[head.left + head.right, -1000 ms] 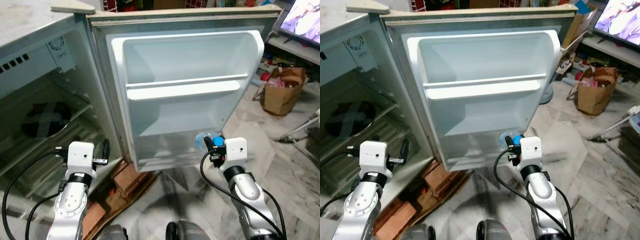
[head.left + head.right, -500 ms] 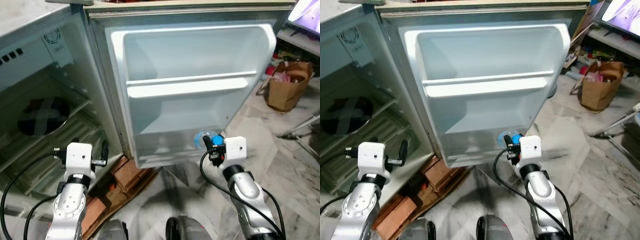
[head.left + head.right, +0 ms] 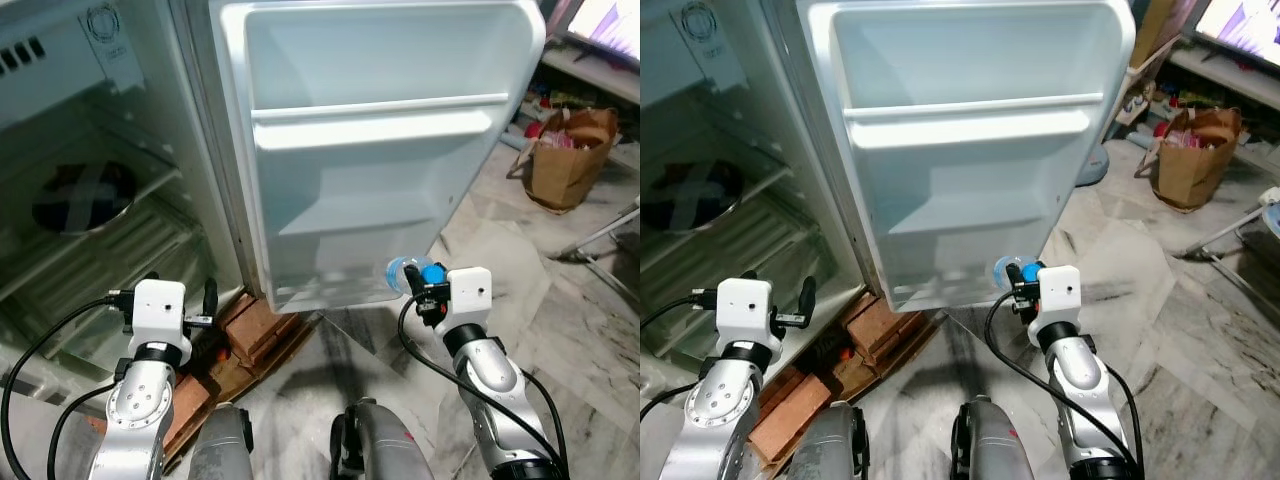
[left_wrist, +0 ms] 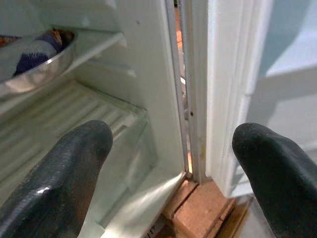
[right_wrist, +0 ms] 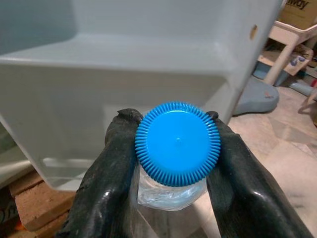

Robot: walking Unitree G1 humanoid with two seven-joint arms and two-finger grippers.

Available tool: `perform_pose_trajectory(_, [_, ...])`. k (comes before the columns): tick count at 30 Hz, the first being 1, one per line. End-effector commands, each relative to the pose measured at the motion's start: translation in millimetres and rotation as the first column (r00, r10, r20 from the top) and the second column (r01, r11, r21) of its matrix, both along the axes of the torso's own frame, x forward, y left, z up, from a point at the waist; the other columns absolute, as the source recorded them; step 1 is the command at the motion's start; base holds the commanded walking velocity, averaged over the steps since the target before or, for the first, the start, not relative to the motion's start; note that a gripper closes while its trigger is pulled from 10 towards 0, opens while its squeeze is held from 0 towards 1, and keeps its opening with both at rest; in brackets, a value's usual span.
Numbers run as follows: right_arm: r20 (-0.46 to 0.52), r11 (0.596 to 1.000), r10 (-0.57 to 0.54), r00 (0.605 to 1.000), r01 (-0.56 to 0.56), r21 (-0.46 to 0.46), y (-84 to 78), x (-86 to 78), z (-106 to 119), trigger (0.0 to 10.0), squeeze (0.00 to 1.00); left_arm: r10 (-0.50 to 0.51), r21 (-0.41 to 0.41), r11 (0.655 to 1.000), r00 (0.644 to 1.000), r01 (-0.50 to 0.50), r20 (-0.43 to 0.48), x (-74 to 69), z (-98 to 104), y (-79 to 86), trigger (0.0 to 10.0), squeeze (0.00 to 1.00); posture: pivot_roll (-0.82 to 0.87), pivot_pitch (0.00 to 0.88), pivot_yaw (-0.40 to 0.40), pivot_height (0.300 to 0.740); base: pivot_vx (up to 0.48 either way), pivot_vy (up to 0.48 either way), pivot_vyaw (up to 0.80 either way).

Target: Restocking fridge

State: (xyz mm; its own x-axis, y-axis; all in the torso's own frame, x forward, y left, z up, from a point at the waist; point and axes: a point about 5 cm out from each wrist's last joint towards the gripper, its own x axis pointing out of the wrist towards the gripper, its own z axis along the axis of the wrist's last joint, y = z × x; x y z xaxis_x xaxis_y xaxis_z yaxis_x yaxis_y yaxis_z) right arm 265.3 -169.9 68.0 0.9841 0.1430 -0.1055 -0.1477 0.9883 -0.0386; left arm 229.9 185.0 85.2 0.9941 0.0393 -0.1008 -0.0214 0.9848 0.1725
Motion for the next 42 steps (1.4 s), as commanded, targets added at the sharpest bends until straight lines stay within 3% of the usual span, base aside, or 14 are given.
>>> perform_pose_trajectory(1, [0.04,1.0,-0.016,0.999,0.016,0.0,-3.0,2.4,6.3,10.0,0.0,0.003,-0.001,1.0,1.0,-0.003,0.014,0.2,5.1,0.5,10.0,0.0,0.08,0.167,-0.051,0.66,0.0,0.0,0.0])
perform_pose_trajectory(13, [0.067,1.0,-0.002,0.998,0.002,-0.006,1.6,5.5,10.1,10.0,0.0,-0.011,-0.001,1.0,1.0,0.011,0.015,2.2,3.4,-1.6,10.0,0.0,0.07,0.161,-0.055,0.66,0.0,0.0,0.0])
perform_pose_trajectory(42, [0.087,1.0,-0.006,0.996,0.008,-0.021,3.0,7.6,10.4,10.0,0.0,-0.043,-0.026,0.999,0.999,0.043,0.015,1.0,3.1,-3.1,10.0,0.0,0.08,0.166,-0.058,0.66,0.342,0.0,0.0])
